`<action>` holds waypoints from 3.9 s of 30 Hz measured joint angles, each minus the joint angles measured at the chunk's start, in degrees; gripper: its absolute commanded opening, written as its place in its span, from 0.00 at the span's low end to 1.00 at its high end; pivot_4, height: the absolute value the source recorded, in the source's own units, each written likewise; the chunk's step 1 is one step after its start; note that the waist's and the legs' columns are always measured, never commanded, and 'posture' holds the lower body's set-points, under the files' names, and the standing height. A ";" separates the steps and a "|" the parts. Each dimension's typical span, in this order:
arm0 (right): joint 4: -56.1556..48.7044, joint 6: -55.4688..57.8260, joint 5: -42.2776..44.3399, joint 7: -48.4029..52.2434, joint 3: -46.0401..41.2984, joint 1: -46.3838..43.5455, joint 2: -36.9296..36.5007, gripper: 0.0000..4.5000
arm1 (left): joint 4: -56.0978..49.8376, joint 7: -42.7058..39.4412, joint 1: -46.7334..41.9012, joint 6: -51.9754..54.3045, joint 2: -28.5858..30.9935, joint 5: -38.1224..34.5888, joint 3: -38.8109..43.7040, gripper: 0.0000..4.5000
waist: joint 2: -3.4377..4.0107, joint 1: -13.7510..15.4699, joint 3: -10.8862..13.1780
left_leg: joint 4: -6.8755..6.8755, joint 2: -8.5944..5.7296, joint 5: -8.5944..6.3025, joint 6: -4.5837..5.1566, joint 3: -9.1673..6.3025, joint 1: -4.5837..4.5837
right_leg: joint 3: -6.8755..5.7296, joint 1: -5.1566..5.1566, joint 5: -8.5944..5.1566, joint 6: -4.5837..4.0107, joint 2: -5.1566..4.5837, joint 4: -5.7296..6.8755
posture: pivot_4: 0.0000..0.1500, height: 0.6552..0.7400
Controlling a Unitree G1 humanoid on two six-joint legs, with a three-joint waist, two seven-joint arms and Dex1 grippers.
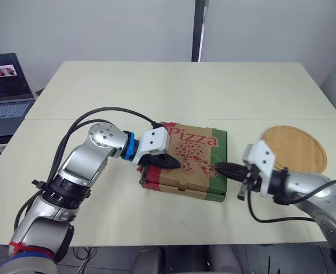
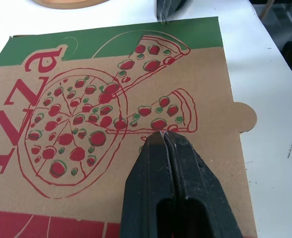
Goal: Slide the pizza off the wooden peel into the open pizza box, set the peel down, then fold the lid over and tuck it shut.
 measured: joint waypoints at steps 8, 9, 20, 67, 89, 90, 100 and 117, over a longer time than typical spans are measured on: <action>3.77 -3.76 -5.81 1.44 8.25 -2.87 1.49 0.01 | -1.62 -0.98 0.90 5.93 5.29 -5.46 6.33 0.00 | 0.00 -0.18 0.00 | -0.04 0.13 0.00 0.00 0.00 0.02 | -0.02 -0.06 0.00 -0.01 0.14 0.03 | 1.00 1.00; 4.05 -4.26 -6.17 1.85 8.35 -2.95 1.39 0.01 | -1.44 -1.44 0.90 6.49 7.17 -6.02 7.61 0.00 | 0.00 -0.25 0.00 | -0.05 0.19 0.00 0.00 0.01 0.03 | -0.03 -0.08 0.00 -0.02 0.19 0.03 | 1.00 1.00; 6.41 -7.62 -8.58 4.87 8.55 -3.19 0.88 0.01 | 7.43 -5.29 6.92 -3.88 17.65 0.22 10.38 0.00 | 0.00 0.29 0.00 | -0.03 0.22 -0.01 0.01 0.02 -0.01 | -0.06 -0.05 0.02 -0.10 0.22 0.01 | 1.00 1.00; 9.98 -11.48 -17.96 8.71 13.57 -5.26 0.79 0.01 | 3.02 9.31 8.91 4.01 2.65 0.74 7.01 0.00 | 0.02 0.18 -0.06 | -0.02 0.23 0.00 0.00 0.03 0.07 | -0.05 -0.01 0.10 -0.22 0.22 0.02 | 1.00 1.00; 24.90 -12.72 -24.40 -1.24 3.41 -4.44 2.57 0.01 | -9.02 19.38 27.51 13.46 3.67 -4.62 15.15 0.00 | 0.03 0.06 -0.05 | -0.11 0.26 -0.01 -0.02 0.12 0.07 | 0.00 -0.10 0.15 -0.30 0.21 0.01 | 1.00 1.00; 25.48 -13.09 -24.41 -1.19 3.41 -4.77 2.74 0.01 | -9.07 19.41 27.68 13.48 3.67 -4.67 15.15 0.00 | 0.03 0.05 -0.05 | -0.11 0.26 -0.01 -0.02 0.12 0.07 | 0.00 -0.09 0.15 -0.30 0.21 0.01 | 1.00 1.00; 28.70 -15.19 -24.69 -0.07 3.32 -6.31 3.58 0.01 | -11.19 20.53 28.44 16.39 3.59 -5.83 15.03 0.00 | 0.03 0.01 -0.05 | -0.11 0.26 -0.01 -0.02 0.12 0.06 | 0.00 -0.09 0.15 -0.30 0.21 0.01 | 1.00 1.00; 26.67 -23.22 -19.21 2.46 -26.30 12.05 -3.68 0.01 | -7.47 27.93 42.66 8.78 4.45 -6.84 37.75 0.00 | 0.03 0.16 -0.04 | -0.13 0.29 -0.02 -0.01 0.24 0.13 | 0.06 -0.02 0.15 -0.31 0.21 -0.05 | 1.00 1.00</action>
